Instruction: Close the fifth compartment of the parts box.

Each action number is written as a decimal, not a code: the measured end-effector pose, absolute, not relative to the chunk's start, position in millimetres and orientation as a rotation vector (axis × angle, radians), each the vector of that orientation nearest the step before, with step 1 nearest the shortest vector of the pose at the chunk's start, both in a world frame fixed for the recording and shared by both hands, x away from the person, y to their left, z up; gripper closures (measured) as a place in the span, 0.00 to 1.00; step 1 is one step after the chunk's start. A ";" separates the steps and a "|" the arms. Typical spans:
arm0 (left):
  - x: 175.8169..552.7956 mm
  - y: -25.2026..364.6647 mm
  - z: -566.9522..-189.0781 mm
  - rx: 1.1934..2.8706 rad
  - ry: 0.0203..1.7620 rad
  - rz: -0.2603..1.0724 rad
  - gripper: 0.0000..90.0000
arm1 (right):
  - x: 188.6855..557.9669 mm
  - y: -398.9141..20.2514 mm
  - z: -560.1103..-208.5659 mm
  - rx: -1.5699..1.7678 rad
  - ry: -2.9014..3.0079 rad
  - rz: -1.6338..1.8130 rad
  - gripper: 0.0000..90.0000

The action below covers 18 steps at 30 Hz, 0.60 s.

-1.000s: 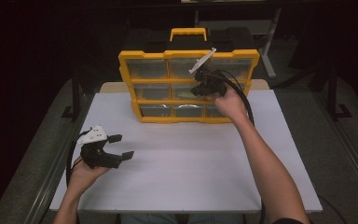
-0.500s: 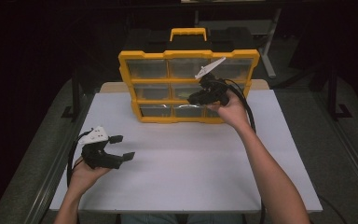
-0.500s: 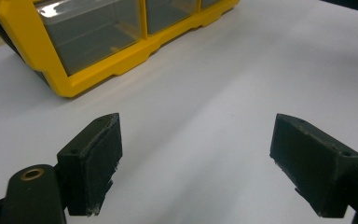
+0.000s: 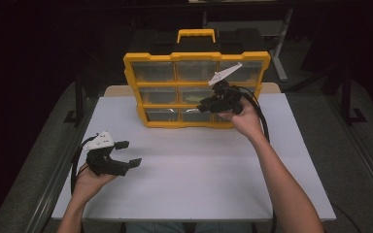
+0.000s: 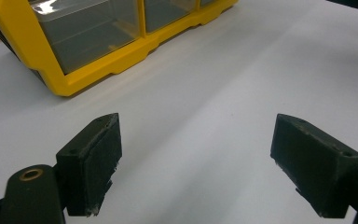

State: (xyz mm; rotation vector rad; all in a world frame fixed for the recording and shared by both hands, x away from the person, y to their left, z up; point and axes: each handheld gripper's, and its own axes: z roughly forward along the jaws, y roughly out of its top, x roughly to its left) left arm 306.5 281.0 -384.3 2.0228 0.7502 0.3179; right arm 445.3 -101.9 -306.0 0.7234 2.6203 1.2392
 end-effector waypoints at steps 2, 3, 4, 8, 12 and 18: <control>306.9 281.0 -384.6 2.028 0.749 0.318 0.18 | 443.4 -103.1 -306.7 0.731 2.619 1.244 0.73; 307.1 280.9 -384.8 2.027 0.745 0.319 0.18 | 442.7 -103.7 -307.5 0.727 2.613 1.249 0.72; 307.1 280.7 -384.8 2.026 0.746 0.316 0.18 | 441.9 -104.6 -308.0 0.727 2.610 1.255 0.71; 307.7 279.5 -385.7 2.027 0.746 0.311 0.18 | 439.3 -107.9 -310.0 0.740 2.598 1.279 0.69; 308.4 279.0 -386.5 2.030 0.743 0.310 0.18 | 437.2 -111.9 -312.2 0.748 2.586 1.298 0.65; 308.9 279.0 -388.4 2.028 0.752 0.300 0.18 | 433.6 -118.2 -316.0 0.760 2.575 1.330 0.60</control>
